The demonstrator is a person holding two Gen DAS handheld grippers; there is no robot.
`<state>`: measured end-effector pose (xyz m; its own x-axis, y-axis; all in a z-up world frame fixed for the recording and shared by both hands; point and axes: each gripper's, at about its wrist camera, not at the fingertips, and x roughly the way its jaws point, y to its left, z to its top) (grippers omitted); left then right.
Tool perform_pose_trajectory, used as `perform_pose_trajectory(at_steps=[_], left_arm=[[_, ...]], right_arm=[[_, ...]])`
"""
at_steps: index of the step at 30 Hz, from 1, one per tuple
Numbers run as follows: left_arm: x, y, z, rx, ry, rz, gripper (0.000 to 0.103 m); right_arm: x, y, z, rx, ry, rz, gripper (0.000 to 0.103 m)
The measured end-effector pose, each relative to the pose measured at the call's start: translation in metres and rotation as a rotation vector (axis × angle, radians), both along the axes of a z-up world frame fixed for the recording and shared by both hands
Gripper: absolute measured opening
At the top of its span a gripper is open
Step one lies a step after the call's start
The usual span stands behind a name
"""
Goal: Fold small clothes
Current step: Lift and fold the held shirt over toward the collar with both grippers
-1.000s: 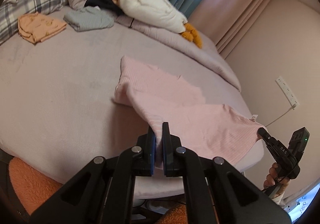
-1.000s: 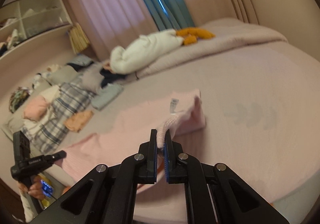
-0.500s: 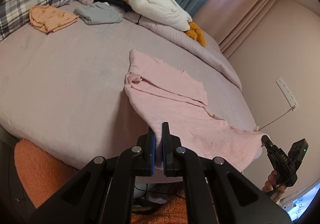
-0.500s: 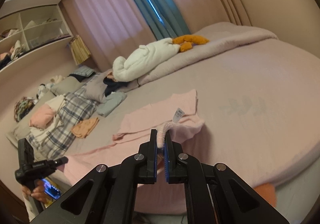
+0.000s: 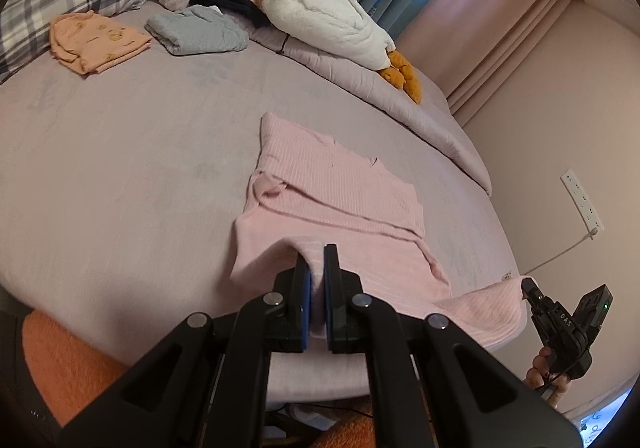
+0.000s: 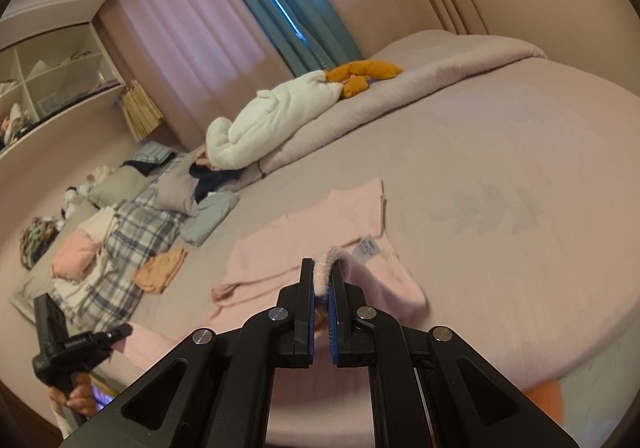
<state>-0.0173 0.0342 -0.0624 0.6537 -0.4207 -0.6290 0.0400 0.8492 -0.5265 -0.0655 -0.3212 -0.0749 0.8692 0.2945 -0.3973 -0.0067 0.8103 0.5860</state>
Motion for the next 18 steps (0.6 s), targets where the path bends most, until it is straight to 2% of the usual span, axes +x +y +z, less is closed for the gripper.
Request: perform_pose_trajectory(at_steps=[4,10,12,15,18], left_arm=[[0.036,-0.001,-0.004,0.014,0.027,0.015,0.004],[0.093,0.008,-0.017,-0.011,0.092,0.055,0.004],[0.114,0.008,-0.019,-0.037,0.104,0.041,0.004],[0.14,0.004,-0.022,-0.012,0.108,0.047,0.004],[0.169,0.003,-0.028,-0.029,0.135,0.053,0.004]], right_arm=[[0.032,-0.004,0.0,0.005,0.012,0.005,0.007],[0.085,-0.012,-0.009,0.026,0.082,-0.011,0.007],[0.102,-0.014,-0.013,0.036,0.105,-0.011,0.007],[0.124,-0.016,-0.017,0.055,0.128,0.002,0.007],[0.147,-0.017,-0.02,0.054,0.15,0.003,0.007]])
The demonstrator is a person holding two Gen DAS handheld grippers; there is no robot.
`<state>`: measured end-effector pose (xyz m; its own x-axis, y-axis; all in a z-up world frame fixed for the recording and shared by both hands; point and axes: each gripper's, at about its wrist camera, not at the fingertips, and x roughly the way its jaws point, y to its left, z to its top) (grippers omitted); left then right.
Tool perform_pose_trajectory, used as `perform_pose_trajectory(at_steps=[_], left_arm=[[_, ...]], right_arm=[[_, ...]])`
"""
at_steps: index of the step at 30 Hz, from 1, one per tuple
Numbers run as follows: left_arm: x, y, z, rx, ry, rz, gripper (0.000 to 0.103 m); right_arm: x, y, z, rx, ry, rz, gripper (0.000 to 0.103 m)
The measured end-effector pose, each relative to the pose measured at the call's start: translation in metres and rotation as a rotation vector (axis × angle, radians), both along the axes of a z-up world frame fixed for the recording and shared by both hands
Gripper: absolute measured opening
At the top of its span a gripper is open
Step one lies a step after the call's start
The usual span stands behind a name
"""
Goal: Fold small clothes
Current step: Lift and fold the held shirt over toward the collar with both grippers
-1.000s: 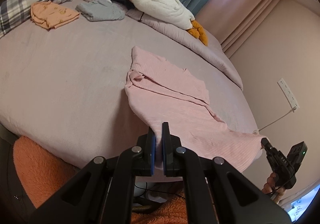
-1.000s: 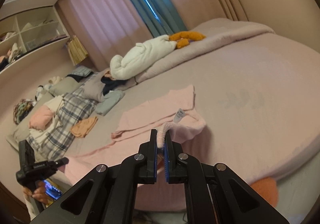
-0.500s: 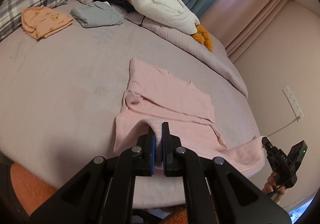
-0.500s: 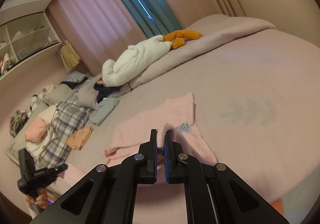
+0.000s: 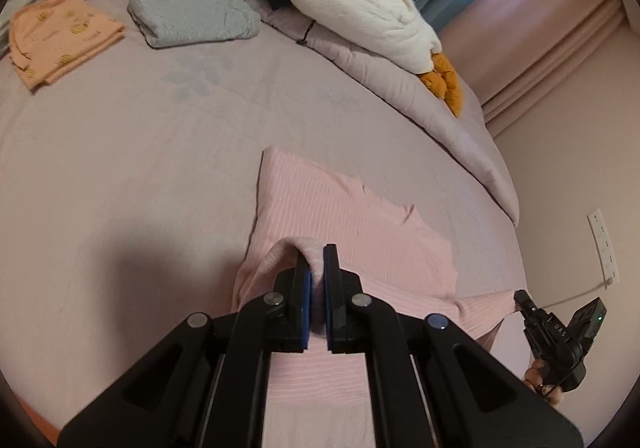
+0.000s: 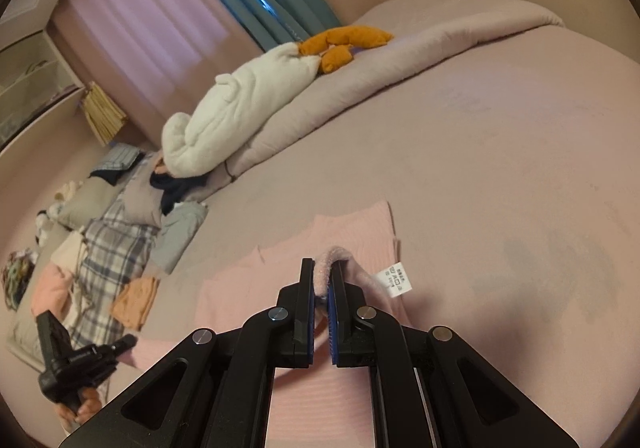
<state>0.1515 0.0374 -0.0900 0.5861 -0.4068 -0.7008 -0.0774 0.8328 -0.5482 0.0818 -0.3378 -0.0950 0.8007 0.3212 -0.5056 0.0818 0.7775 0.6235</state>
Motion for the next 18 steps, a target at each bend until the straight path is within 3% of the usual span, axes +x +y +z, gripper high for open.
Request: perform_pose_trajectory(at_steps=[10,18], left_arm=[[0.082,-0.001,-0.037,-0.025,0.093,0.01,0.005],[0.124,0.0,-0.067,-0.009,0.147,-0.007,0.005]], right_arm=[[0.07,-0.01,-0.042,0.022,0.141,-0.041,0.007],[0.097,-0.011,-0.059,0.002,0.219,-0.057,0.007]])
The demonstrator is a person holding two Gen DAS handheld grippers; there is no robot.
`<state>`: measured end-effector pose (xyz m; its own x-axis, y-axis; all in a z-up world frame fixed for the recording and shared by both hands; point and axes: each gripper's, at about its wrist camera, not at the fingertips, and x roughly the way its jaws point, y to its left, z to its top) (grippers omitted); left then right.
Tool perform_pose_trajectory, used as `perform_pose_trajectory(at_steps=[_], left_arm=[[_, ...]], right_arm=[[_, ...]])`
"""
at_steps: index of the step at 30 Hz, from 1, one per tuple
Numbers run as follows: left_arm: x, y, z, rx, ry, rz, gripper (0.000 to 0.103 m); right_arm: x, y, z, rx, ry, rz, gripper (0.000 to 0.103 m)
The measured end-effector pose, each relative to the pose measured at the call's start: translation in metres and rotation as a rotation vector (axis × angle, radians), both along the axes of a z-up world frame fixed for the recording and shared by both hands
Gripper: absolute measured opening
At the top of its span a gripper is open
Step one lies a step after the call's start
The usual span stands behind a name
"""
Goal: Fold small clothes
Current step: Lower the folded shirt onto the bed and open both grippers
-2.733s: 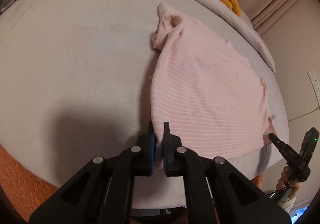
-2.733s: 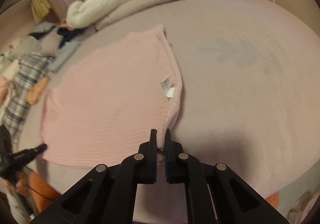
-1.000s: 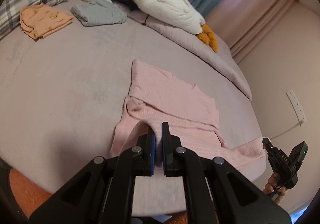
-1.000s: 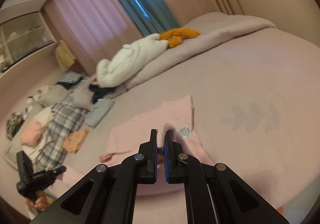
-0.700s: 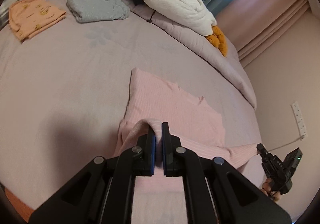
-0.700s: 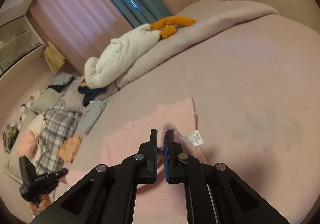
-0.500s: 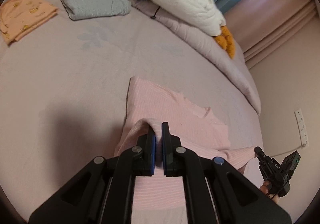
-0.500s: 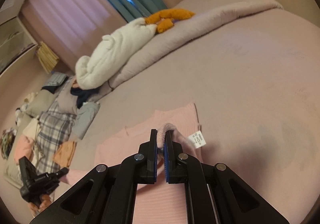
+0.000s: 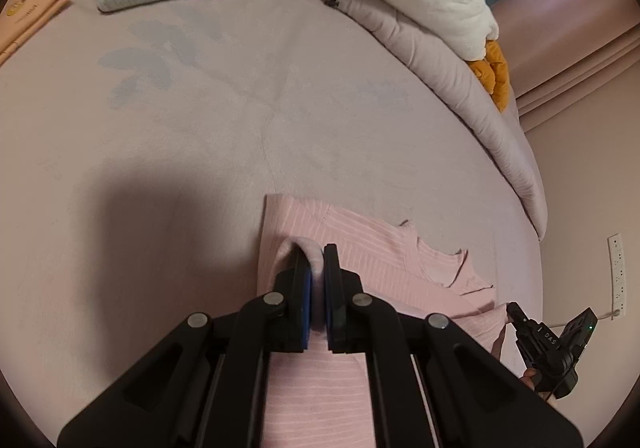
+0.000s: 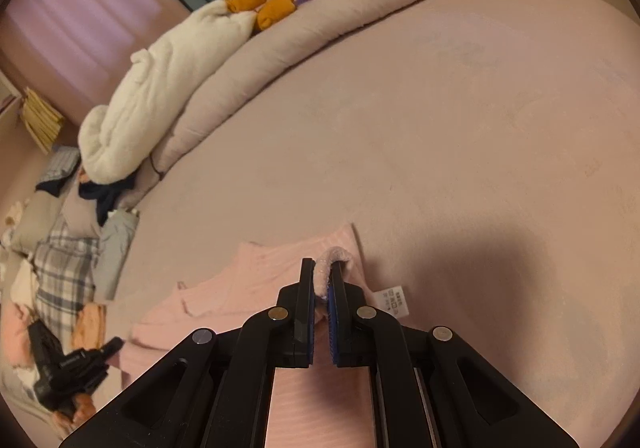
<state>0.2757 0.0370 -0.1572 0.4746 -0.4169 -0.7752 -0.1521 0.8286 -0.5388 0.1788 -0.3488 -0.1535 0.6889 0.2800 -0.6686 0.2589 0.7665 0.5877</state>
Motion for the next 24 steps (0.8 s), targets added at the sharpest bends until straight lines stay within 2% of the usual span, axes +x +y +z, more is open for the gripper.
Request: perform_pose_trajectory(at_steps=[3,9,14,18,21,24], left_arm=[[0.008,-0.002,-0.007,0.007,0.018,0.0,0.005],[0.017,0.004,-0.02,-0.054,0.054,0.014,0.006],[0.022,0.006,-0.021,-0.097,0.059,0.024,0.006],[0.024,0.009,-0.015,-0.1,0.032,0.059,0.019],[0.021,0.016,-0.006,-0.073,-0.012,0.12,0.035],[0.025,0.019,-0.003,-0.081,-0.02,0.114,0.035]], right_arm=[[0.005,-0.001,-0.003,0.007,0.014,0.002,0.007],[0.02,-0.001,-0.014,0.015,0.054,-0.008,0.007],[0.024,-0.003,-0.016,0.045,0.05,-0.03,0.007],[0.026,-0.001,-0.015,0.045,0.037,-0.053,0.007],[0.027,0.001,-0.014,0.044,0.037,-0.056,0.007],[0.026,0.003,-0.012,0.017,0.029,-0.067,0.007]])
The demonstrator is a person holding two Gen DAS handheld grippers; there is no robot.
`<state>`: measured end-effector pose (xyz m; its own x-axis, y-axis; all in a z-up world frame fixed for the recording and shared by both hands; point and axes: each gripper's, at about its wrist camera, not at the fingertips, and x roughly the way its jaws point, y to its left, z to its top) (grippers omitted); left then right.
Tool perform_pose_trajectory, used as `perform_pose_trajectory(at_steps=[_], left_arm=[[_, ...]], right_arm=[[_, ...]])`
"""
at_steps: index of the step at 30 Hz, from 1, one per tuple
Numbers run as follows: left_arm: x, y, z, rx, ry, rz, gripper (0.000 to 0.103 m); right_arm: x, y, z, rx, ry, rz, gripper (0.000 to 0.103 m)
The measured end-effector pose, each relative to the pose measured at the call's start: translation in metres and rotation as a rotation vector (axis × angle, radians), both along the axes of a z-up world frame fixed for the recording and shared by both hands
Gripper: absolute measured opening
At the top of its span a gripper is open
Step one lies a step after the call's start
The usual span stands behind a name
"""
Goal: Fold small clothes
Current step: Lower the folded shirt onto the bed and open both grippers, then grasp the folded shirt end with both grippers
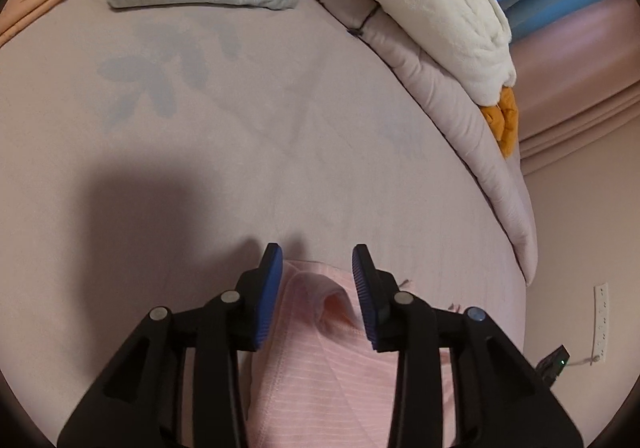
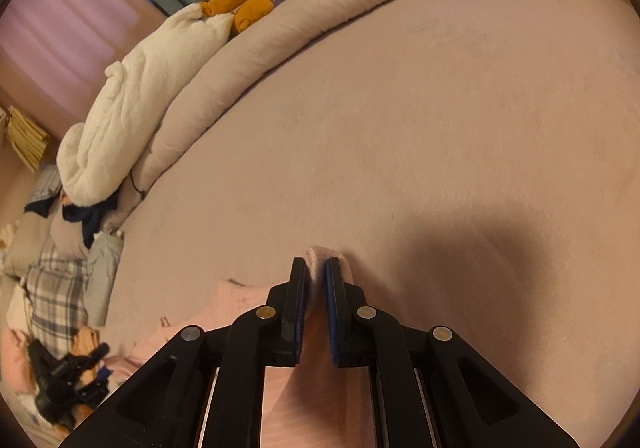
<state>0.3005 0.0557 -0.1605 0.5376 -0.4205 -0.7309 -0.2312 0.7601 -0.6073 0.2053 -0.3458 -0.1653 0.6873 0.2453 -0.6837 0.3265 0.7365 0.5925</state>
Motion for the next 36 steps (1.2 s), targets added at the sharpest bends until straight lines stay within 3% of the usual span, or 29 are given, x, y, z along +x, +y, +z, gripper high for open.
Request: perform_pose_trajectory(at_steps=[4,9,12,21,23,24,25,36], left_arm=[[0.0,0.001,0.002,0.018,-0.006,0.005,0.036],[-0.003,0.004,0.007,0.035,-0.016,0.011,0.041],[-0.008,0.003,0.012,0.075,-0.03,0.003,0.052],[-0.024,-0.003,0.002,0.17,0.013,-0.054,0.056],[-0.029,-0.005,-0.003,0.186,0.025,-0.071,0.056],[-0.031,-0.005,-0.004,0.189,0.027,-0.076,0.056],[-0.034,-0.007,-0.006,0.193,0.031,-0.086,0.056],[-0.065,-0.014,-0.012,0.236,0.051,-0.153,0.056]], right_arm=[[-0.001,-0.006,0.004,-0.033,-0.011,-0.054,0.017],[-0.005,-0.015,0.01,-0.05,-0.016,-0.062,0.019],[-0.01,-0.02,0.011,-0.063,-0.008,-0.045,0.041],[0.004,0.001,0.003,-0.139,0.037,0.072,0.042],[0.009,0.01,0.001,-0.162,0.038,0.09,0.031],[0.011,0.012,0.001,-0.177,0.041,0.097,0.014],[0.013,0.017,-0.001,-0.2,0.055,0.112,0.007],[0.008,0.01,0.01,-0.269,0.038,0.056,0.004]])
